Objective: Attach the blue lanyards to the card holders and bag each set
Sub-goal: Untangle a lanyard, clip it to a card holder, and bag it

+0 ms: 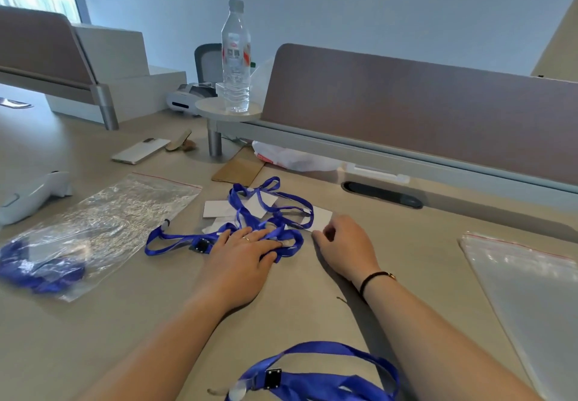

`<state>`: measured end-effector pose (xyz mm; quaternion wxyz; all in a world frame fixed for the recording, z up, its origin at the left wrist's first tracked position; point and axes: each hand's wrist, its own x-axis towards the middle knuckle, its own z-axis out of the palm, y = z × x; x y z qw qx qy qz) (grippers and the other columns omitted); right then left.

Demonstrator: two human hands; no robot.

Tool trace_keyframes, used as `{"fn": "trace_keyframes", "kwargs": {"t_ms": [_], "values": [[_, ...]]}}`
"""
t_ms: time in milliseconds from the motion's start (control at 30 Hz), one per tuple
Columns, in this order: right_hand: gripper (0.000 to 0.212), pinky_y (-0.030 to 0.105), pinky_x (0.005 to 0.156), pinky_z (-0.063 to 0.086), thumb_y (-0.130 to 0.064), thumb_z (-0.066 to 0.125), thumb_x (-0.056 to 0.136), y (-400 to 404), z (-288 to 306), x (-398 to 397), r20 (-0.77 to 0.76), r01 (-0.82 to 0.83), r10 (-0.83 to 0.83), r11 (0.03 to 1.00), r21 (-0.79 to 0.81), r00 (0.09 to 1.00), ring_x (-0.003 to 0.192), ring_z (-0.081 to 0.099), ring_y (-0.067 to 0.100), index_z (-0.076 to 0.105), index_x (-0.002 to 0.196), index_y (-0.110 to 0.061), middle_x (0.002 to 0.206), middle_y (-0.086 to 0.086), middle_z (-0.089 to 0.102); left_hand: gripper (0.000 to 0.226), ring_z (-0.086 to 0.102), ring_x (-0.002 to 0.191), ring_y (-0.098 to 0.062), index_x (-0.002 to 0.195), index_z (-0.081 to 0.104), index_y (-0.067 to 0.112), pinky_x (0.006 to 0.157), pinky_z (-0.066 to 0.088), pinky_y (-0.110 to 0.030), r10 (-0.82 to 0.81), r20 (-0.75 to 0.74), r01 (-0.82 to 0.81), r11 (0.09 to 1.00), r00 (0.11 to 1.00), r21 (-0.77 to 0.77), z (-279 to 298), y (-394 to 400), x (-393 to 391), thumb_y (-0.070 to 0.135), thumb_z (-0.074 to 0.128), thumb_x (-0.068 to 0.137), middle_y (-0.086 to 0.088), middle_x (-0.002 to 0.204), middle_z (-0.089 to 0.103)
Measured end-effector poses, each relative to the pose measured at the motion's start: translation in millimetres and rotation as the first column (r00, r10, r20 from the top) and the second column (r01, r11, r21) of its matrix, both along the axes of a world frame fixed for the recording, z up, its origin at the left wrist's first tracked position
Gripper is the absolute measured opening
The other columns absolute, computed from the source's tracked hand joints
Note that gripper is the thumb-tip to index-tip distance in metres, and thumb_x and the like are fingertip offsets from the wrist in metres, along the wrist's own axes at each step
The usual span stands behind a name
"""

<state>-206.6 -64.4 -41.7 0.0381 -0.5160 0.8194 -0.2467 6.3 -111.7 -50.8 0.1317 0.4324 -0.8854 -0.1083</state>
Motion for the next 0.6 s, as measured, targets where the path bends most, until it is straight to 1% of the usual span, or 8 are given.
{"fn": "trace_keyframes", "kwargs": {"t_ms": [100,200,300,367,400,467,533,600], "values": [[0.028,0.024,0.061,0.038,-0.05,0.063,0.091,23,1,-14,-0.024,0.046,-0.047,0.999,-0.016,0.999,0.078,0.053,0.013,0.059,0.089,-0.022,0.096,-0.003,0.056,0.043,0.018,0.153,-0.015,0.147,0.04,0.045,0.126,0.007,-0.046,0.003,-0.007,-0.004,0.999,1.0,-0.034,4,4,0,0.048,0.039,0.104,0.014,0.162,0.03],[0.022,0.017,0.06,0.034,-0.046,0.061,0.094,58,-1,-27,0.0,0.028,-0.028,1.0,-0.01,1.0,0.083,0.051,0.011,0.061,0.099,-0.025,0.102,-0.005,0.055,0.052,0.023,0.15,-0.021,0.146,0.044,0.04,0.124,0.016,-0.047,-0.011,-0.08,0.001,0.992,0.997,-0.129,6,14,4,0.054,0.052,0.097,0.007,0.159,0.037],[0.029,0.021,0.077,0.038,-0.04,0.054,0.099,91,-4,-32,0.021,-0.033,0.032,0.999,0.032,0.999,0.095,0.051,0.011,0.064,0.121,-0.025,0.115,-0.005,0.055,0.043,0.039,0.136,-0.019,0.13,0.061,0.033,0.113,0.033,-0.044,-0.08,-0.261,0.015,0.97,0.962,-0.244,6,29,7,0.05,0.063,0.091,0.003,0.143,0.053],[0.033,0.023,0.09,0.039,-0.036,0.052,0.101,107,-6,-33,0.061,-0.077,0.074,0.995,0.056,0.995,0.111,0.054,0.012,0.062,0.131,-0.026,0.129,-0.006,0.057,0.027,0.044,0.124,-0.008,0.116,0.069,0.033,0.107,0.039,-0.038,-0.086,-0.389,0.034,0.99,0.917,-0.137,10,42,10,0.045,0.064,0.092,0.01,0.128,0.059],[0.034,0.025,0.099,0.039,-0.033,0.052,0.101,114,-6,-34,0.095,-0.104,0.097,0.992,0.072,0.991,0.119,0.053,0.012,0.061,0.133,-0.028,0.137,-0.009,0.056,0.022,0.046,0.12,-0.003,0.112,0.07,0.035,0.106,0.042,-0.036,-0.105,-0.396,0.093,0.994,0.912,-0.049,12,50,12,0.043,0.064,0.093,0.015,0.123,0.06],[0.034,0.036,0.113,0.036,-0.028,0.049,0.102,127,-8,-33,0.172,-0.171,0.149,0.978,0.117,0.974,0.13,0.047,0.013,0.061,0.133,-0.035,0.144,-0.016,0.051,0.021,0.047,0.122,0.002,0.114,0.068,0.04,0.109,0.043,-0.036,-0.22,-0.261,0.248,0.966,0.94,0.078,13,67,13,0.042,0.061,0.094,0.021,0.126,0.06],[0.035,0.045,0.118,0.03,-0.022,0.047,0.102,138,-9,-30,0.23,-0.232,0.194,0.961,0.151,0.954,0.137,0.042,0.017,0.063,0.129,-0.037,0.146,-0.019,0.049,0.027,0.04,0.135,0.0,0.124,0.065,0.042,0.117,0.036,-0.038,-0.333,-0.103,0.342,0.935,0.937,0.091,12,81,13,0.041,0.059,0.097,0.021,0.141,0.054],[0.039,0.049,0.123,0.018,-0.014,0.045,0.101,147,-9,-25,0.291,-0.277,0.227,0.95,0.143,0.929,0.147,0.03,0.015,0.065,0.127,-0.035,0.148,-0.019,0.049,0.033,0.031,0.145,-0.005,0.132,0.06,0.042,0.122,0.027,-0.038,-0.37,-0.018,0.371,0.926,0.929,0.069,12,92,11,0.04,0.055,0.1,0.02,0.15,0.047]]}}
